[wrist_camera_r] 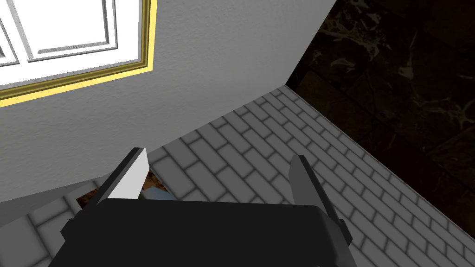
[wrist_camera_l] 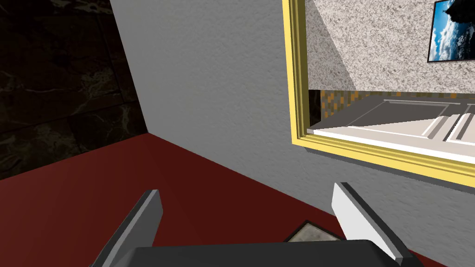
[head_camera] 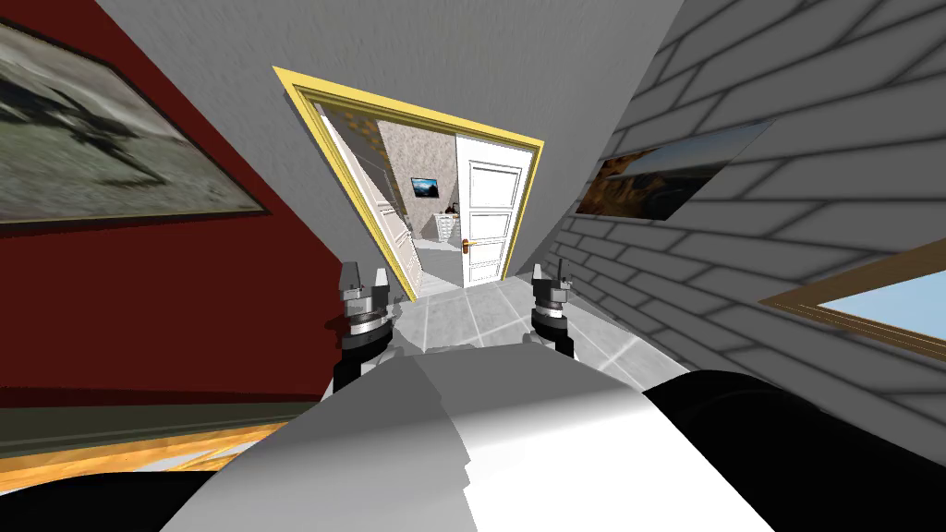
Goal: Push the door open
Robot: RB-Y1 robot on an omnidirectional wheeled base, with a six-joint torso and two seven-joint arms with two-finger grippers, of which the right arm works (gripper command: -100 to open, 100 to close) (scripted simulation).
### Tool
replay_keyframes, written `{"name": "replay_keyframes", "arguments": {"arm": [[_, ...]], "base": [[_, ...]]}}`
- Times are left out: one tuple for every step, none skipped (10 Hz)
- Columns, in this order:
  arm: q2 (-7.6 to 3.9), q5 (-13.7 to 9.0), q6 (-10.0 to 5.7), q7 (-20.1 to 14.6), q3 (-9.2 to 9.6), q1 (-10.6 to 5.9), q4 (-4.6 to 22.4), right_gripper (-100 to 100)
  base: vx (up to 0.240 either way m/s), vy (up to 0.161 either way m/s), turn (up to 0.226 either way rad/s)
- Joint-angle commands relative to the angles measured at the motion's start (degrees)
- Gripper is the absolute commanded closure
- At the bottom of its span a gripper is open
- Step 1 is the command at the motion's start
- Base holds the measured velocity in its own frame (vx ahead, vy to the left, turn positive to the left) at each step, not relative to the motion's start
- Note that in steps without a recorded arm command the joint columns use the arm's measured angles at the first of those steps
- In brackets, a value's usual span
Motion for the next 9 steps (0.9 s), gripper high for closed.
{"name": "replay_keyframes", "arguments": {"arm": [[-0.53, 0.0, 0.45, 0.0, 0.25, -0.46, 1.0, -100], [-0.84, 0.1, 0.75, 0.1, 0.42, -0.77, 1.6, -100], [-1.15, 0.1, 1.04, 0.1, 0.59, -1.07, 2.2, -100], [-1.66, 0.2, 1.62, 0.2, 0.92, -1.67, 3.5, -100], [-2.03, 0.2, 2.05, 0.2, 1.16, -2.11, 4.4, -100], [-2.39, 0.2, 2.52, 0.3, 1.43, -2.59, 5.4, -100], [-2.57, 0.3, 2.79, 0.3, 1.58, -2.87, 6.0, -100], [-2.93, 0.3, 3.33, 0.4, 1.89, -3.42, 7.2, -100], [-3.45, 0.4, 4.20, 0.5, 2.38, -4.32, 9.0, -100]], "base": [[0.117, -0.012, 0.002], [0.212, -0.023, 0.006], [0.207, -0.006, 0.011], [0.224, 0.024, 0.007], [0.226, 0.014, 0.004], [0.214, -0.006, 0.009], [0.156, -0.006, 0.009], [0.142, -0.011, 0.003], [0.218, -0.008, 0.011]]}}
